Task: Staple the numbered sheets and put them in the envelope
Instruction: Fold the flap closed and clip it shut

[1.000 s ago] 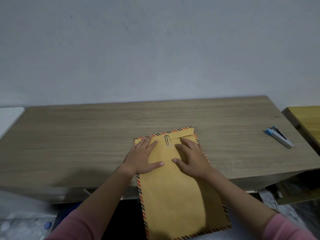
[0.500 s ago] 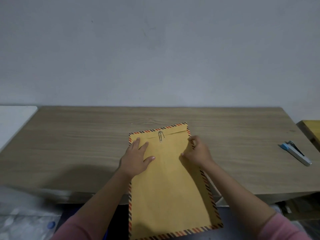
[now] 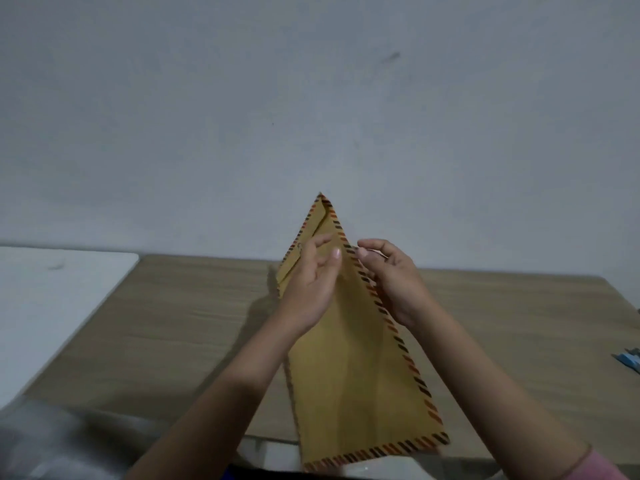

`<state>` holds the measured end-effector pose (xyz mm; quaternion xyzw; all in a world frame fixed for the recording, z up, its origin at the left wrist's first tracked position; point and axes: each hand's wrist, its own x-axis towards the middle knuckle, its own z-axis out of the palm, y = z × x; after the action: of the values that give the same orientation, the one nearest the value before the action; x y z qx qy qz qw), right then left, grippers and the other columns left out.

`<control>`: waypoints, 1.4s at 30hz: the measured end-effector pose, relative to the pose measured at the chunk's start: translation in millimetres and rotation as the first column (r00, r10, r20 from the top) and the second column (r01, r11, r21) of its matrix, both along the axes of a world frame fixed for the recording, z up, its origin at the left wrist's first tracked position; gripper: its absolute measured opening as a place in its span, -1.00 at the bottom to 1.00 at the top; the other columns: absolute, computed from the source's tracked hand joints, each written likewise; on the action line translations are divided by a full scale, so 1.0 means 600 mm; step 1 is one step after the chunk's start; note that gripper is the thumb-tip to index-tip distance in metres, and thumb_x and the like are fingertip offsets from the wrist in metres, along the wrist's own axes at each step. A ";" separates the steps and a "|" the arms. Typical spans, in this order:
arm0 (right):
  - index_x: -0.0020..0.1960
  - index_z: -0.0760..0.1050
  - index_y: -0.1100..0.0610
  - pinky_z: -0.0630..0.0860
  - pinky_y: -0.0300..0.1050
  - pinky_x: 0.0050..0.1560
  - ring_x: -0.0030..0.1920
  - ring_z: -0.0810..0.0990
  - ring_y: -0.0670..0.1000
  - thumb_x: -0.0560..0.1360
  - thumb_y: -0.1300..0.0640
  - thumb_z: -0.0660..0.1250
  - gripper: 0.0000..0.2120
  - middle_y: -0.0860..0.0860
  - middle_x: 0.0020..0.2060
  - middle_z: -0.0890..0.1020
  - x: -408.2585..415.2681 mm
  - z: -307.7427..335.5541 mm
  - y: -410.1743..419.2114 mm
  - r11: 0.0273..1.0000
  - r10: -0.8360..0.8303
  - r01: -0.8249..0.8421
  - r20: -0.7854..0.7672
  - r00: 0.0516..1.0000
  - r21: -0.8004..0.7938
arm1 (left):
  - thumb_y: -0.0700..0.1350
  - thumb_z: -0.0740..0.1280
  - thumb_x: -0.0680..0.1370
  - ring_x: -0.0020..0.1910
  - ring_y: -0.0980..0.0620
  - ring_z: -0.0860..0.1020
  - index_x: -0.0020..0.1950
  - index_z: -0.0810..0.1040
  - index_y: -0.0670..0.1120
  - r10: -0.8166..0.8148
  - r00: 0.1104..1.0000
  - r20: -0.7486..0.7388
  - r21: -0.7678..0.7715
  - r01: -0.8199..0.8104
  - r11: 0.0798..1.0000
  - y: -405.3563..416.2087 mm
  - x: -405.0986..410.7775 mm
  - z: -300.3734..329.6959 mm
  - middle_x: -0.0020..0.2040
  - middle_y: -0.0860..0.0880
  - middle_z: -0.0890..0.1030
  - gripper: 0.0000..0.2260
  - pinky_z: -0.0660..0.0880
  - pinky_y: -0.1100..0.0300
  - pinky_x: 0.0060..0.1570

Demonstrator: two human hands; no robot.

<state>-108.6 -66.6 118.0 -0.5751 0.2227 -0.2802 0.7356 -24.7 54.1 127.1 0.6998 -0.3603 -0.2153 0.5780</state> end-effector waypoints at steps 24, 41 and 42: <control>0.34 0.29 -0.06 0.56 -0.08 -0.01 0.12 0.52 0.00 0.49 0.28 0.31 -0.50 0.06 0.21 0.46 0.259 -0.109 0.128 0.953 -0.135 0.100 -0.104 0.985 -0.285 | -0.34 0.26 0.53 0.29 -0.19 0.47 0.40 0.35 -0.02 0.194 0.953 0.233 0.110 -0.224 0.968 0.254 0.440 0.012 0.37 -0.05 0.39 -0.53 0.47 0.01 0.22; 0.52 -0.12 -0.01 -0.33 0.19 0.42 0.47 -0.40 0.18 0.42 -0.25 0.28 -0.14 0.16 0.49 -0.34 0.327 -0.301 0.198 0.665 -0.121 -0.584 -0.839 0.531 -0.466 | 0.22 0.43 0.40 0.56 -0.05 -0.20 0.57 -0.05 -0.03 -0.298 0.916 0.267 0.799 -0.038 0.600 0.239 0.520 -0.307 0.58 -0.05 -0.23 -0.06 -0.09 -0.01 0.50; 0.52 -0.13 -0.02 -0.35 0.20 0.42 0.46 -0.40 0.19 0.42 -0.25 0.27 -0.14 0.16 0.49 -0.34 0.330 -0.304 0.197 0.661 -0.131 -0.583 -0.838 0.529 -0.472 | 0.22 0.43 0.40 0.56 -0.04 -0.21 0.57 -0.05 -0.02 -0.292 0.917 0.272 0.791 -0.041 0.610 0.238 0.526 -0.310 0.58 -0.05 -0.23 -0.06 -0.10 -0.02 0.50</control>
<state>89.5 51.7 -64.3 -0.8969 0.3246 0.0667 0.2927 290.7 197.2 -59.0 0.8806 -0.3827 -0.2536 0.1176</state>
